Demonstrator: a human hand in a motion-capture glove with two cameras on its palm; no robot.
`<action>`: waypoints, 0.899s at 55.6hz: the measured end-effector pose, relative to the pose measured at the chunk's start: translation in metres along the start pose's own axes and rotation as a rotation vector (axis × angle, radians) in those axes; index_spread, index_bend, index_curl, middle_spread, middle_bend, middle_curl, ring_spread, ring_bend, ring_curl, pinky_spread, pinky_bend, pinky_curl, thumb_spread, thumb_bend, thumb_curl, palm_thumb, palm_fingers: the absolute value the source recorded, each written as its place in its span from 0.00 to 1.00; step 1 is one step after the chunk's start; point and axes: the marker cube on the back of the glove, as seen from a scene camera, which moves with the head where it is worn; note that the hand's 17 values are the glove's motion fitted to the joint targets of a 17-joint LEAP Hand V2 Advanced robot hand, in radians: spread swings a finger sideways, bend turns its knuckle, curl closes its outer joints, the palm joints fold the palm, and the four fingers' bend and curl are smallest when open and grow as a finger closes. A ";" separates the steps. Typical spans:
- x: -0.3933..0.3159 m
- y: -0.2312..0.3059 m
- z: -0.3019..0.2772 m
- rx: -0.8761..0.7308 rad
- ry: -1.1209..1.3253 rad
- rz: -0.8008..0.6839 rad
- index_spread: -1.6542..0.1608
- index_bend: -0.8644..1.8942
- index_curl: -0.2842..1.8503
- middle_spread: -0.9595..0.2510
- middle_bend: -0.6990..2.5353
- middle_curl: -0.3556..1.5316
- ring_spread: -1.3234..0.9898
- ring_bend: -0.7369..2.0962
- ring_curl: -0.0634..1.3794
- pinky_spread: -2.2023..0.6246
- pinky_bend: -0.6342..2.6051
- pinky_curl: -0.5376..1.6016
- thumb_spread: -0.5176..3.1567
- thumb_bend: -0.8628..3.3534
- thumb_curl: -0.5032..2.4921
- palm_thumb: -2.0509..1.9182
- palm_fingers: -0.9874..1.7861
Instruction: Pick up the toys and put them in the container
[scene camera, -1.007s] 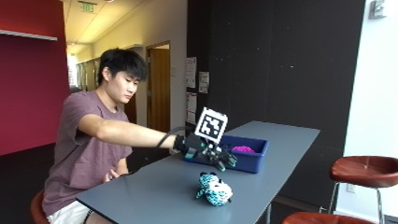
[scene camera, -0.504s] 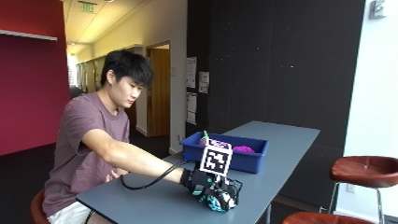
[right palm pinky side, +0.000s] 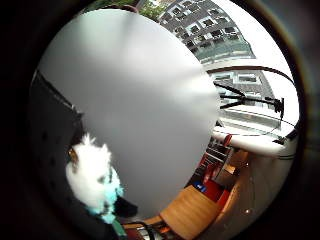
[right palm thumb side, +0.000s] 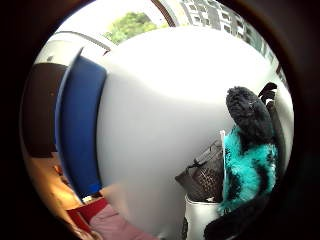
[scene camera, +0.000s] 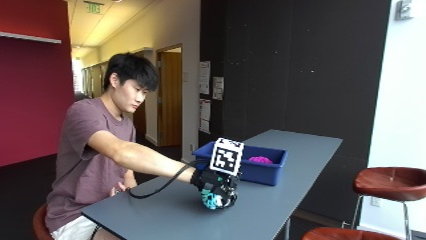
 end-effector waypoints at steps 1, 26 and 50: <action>-0.006 0.004 -0.007 -0.003 0.004 -0.002 0.77 0.62 0.45 0.61 0.55 0.54 0.40 0.62 0.40 0.69 0.42 0.44 0.39 0.24 0.36 0.64 0.81; -0.134 0.052 -0.208 0.264 -0.048 -0.115 0.79 0.70 0.55 0.64 0.61 0.60 0.41 0.70 0.47 0.67 0.47 0.49 0.32 0.23 0.44 0.65 0.75; -0.302 0.015 -0.227 0.387 0.042 -0.288 0.80 0.69 0.58 0.65 0.62 0.60 0.42 0.70 0.48 0.67 0.48 0.51 0.30 0.21 0.49 0.65 0.74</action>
